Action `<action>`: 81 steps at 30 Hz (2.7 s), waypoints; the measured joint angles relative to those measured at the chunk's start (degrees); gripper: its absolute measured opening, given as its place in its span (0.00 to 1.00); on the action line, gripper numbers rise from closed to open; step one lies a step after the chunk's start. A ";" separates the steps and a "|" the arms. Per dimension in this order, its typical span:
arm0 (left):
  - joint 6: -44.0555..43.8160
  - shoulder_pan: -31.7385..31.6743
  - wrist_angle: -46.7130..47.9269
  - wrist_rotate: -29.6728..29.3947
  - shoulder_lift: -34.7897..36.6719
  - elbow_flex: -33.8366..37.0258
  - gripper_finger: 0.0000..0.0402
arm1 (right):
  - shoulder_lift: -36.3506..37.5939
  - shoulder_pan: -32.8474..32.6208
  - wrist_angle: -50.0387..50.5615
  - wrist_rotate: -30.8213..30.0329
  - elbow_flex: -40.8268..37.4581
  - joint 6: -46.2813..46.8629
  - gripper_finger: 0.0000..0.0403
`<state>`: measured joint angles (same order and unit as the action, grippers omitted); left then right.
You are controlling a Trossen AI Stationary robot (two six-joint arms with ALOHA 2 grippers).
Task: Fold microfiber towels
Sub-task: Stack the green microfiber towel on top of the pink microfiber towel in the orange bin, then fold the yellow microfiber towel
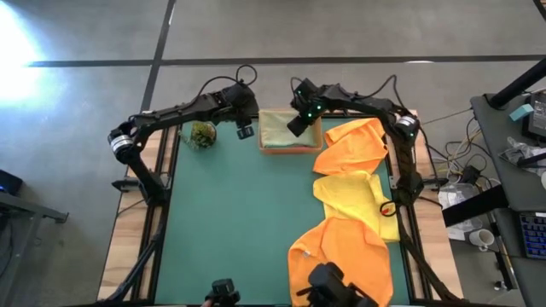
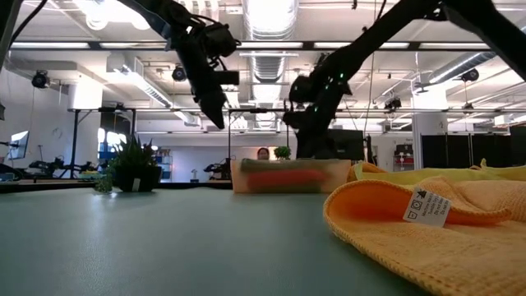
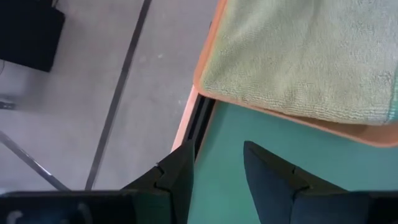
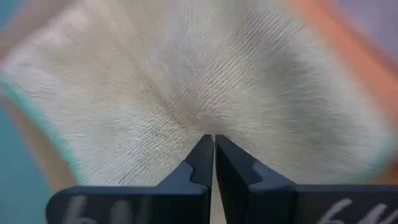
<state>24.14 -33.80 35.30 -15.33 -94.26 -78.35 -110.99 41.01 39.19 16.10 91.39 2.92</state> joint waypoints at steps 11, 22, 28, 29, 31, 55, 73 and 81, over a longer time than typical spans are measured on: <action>-2.14 0.15 1.79 0.05 0.42 1.28 0.31 | 14.55 -1.36 14.89 -4.24 -1.07 -7.66 0.02; -3.01 1.87 0.86 6.14 1.20 3.69 0.31 | 34.95 -9.47 11.28 -5.00 -19.60 2.76 0.02; -3.13 3.29 -3.02 21.60 1.19 3.69 0.31 | 43.44 -14.02 10.99 -8.55 -28.27 11.06 0.02; -3.65 3.68 -4.18 23.81 1.04 3.69 0.31 | 44.66 -14.69 11.02 -8.70 -29.46 11.91 0.02; -6.83 4.41 -7.01 26.37 0.64 3.69 0.31 | 47.13 -15.75 10.99 -8.81 -31.49 14.07 0.02; -34.20 20.49 -34.79 27.32 -10.09 3.34 0.31 | 58.92 -17.77 14.63 -10.26 -36.37 15.58 0.02; -34.49 28.64 -40.85 25.51 -22.98 -1.12 0.31 | 58.72 -17.77 14.59 -10.25 -37.99 11.85 0.02; -38.86 28.52 -40.84 20.45 -25.14 -3.27 0.31 | 58.72 -17.77 14.59 -10.23 -38.27 11.85 0.02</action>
<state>-14.72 -5.28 -5.54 5.12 -119.39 -81.61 -52.27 23.24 53.78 5.87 53.12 14.78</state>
